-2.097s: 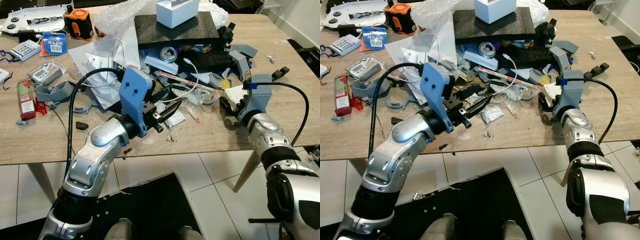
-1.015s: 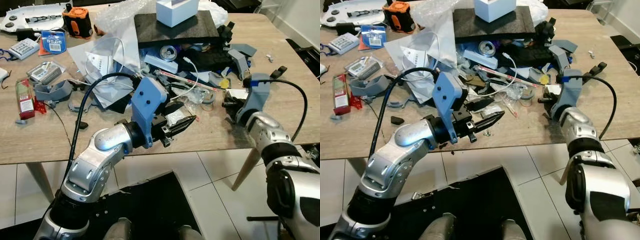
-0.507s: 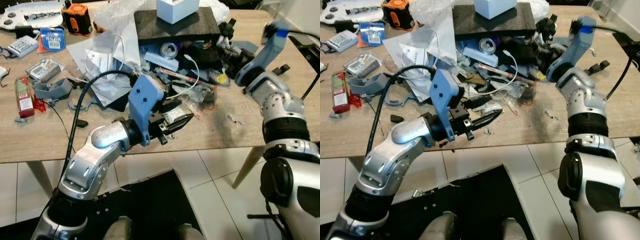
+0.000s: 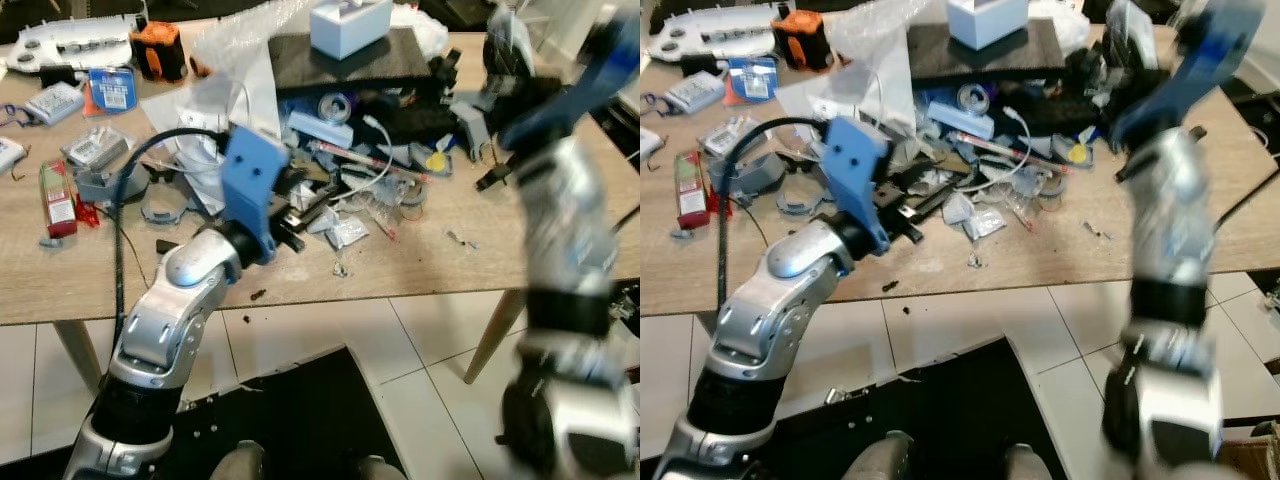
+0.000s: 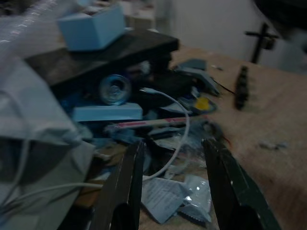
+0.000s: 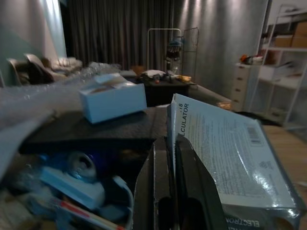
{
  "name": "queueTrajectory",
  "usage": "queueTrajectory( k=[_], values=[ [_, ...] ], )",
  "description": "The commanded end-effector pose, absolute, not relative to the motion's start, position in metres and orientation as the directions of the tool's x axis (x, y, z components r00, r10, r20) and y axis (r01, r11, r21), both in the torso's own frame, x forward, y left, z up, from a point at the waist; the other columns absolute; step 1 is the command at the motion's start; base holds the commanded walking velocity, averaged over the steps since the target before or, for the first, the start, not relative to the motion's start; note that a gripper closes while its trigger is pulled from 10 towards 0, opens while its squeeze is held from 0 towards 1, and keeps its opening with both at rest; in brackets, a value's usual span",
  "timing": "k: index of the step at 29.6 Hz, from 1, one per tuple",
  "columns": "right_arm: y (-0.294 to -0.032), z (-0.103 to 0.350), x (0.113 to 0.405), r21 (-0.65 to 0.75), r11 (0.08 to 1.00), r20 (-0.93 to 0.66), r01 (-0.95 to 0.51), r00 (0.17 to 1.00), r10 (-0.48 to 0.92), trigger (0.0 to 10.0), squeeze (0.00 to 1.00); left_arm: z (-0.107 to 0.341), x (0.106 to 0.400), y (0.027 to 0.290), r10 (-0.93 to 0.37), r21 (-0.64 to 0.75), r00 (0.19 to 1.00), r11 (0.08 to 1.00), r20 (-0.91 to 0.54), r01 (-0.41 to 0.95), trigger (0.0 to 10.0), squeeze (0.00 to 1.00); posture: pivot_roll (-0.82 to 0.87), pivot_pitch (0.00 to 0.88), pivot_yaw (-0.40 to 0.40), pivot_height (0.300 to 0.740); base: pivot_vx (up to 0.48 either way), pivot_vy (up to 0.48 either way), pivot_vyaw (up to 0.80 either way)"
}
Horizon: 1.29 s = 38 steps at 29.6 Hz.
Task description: Picking trash to rubbish bin
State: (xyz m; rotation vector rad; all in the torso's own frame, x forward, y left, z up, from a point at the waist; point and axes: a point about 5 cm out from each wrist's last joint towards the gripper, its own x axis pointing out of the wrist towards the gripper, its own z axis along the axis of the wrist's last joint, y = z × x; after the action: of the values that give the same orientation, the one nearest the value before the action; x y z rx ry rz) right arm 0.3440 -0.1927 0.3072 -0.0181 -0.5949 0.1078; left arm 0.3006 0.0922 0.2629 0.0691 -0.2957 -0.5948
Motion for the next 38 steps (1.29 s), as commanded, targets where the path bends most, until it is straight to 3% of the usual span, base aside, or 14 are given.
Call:
queueTrajectory(
  k=[1, 4, 12, 18, 38],
  values=[
    [-0.194, 0.321, 0.333, -0.114, 0.993, 0.607, -0.023, 0.79, 0.088, 10.0, 0.0, 0.259, 0.299, 0.093, -0.536, 0.136, 0.808, 0.844, 0.244, 0.519, 10.0, 0.0, 0.08, 0.17, 0.022, 0.74, 0.0, 0.0, 0.0],
    [-0.195, 0.302, 0.327, -0.195, 0.979, 0.544, 0.062, 0.837, 0.055, 10.0, 0.0, 0.256, 0.298, 0.092, -0.495, 0.123, 0.832, 0.869, 0.25, 0.48, 10.0, 0.0, 0.08, 0.168, 0.017, 0.74, 0.0, 0.0, 0.0],
    [-0.187, 0.272, 0.32, -0.214, 0.976, 0.473, 0.041, 0.878, 0.067, 10.0, 0.0, 0.254, 0.295, 0.087, -0.476, 0.112, 0.842, 0.879, 0.253, 0.463, 10.0, 0.0, 0.09, 0.159, -0.007, 0.74, 0.0, 0.0, 0.0],
    [-0.182, 0.247, 0.314, -0.085, 0.995, 0.417, 0.055, 0.909, -0.015, 10.0, 0.0, 0.246, 0.29, 0.084, -0.445, 0.083, 0.864, 0.895, 0.235, 0.438, 10.0, 0.0, 0.09, 0.149, -0.018, 0.74, 0.0, 0.0, -0.8],
    [-0.183, 0.229, 0.303, -0.044, 0.993, 0.306, 0.111, 0.947, -0.093, 10.0, 0.0, 0.241, 0.286, 0.076, -0.416, 0.056, 0.881, 0.908, 0.224, 0.414, 10.0, 0.0, 0.06, 0.143, -0.027, 0.74, 0.0, 0.0, -0.8]
  ],
)
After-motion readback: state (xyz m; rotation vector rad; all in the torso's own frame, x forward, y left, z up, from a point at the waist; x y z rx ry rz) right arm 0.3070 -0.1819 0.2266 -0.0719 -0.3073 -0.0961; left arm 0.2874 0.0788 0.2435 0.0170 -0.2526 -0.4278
